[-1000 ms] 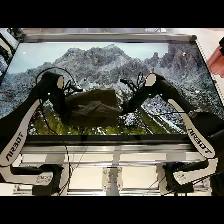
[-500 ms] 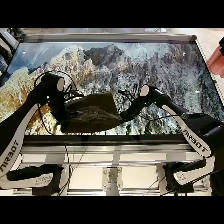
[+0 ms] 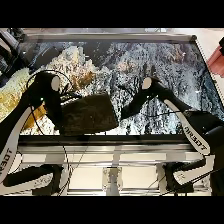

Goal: Fold the clothes and pants, and hang the long-sleeved shirts on hangers.

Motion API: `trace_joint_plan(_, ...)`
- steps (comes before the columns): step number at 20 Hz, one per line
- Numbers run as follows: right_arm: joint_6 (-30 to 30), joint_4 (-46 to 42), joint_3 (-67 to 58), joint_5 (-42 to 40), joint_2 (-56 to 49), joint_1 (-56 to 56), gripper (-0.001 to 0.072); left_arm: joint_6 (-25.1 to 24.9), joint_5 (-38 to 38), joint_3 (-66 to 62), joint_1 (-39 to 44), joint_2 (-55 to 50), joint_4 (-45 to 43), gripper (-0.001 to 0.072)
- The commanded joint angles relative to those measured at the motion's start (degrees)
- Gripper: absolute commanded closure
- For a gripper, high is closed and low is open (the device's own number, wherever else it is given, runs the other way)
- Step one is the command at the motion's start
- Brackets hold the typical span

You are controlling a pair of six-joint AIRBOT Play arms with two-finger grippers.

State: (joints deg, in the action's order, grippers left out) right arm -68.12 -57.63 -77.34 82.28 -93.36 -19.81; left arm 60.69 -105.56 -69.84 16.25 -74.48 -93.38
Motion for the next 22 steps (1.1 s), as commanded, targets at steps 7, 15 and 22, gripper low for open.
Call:
trace_joint_plan(7, 10.91, 27.26, -5.05, -5.27, -13.94, 8.17, 0.0080, 13.66, 11.58, 0.02, -15.19, 5.73, 0.22, 0.0018)
trace_joint_plan(15, 8.35, 26.56, -5.05, -9.75, -20.57, 6.78, 0.0092, 13.70, 12.17, 0.02, -24.59, 5.73, 1.51, 0.0018)
trace_joint_plan(22, -4.15, 19.23, -15.23, -6.93, -25.79, 0.87, 0.0144, 13.68, 12.94, 0.02, -24.57, 5.51, 1.49, 0.0018)
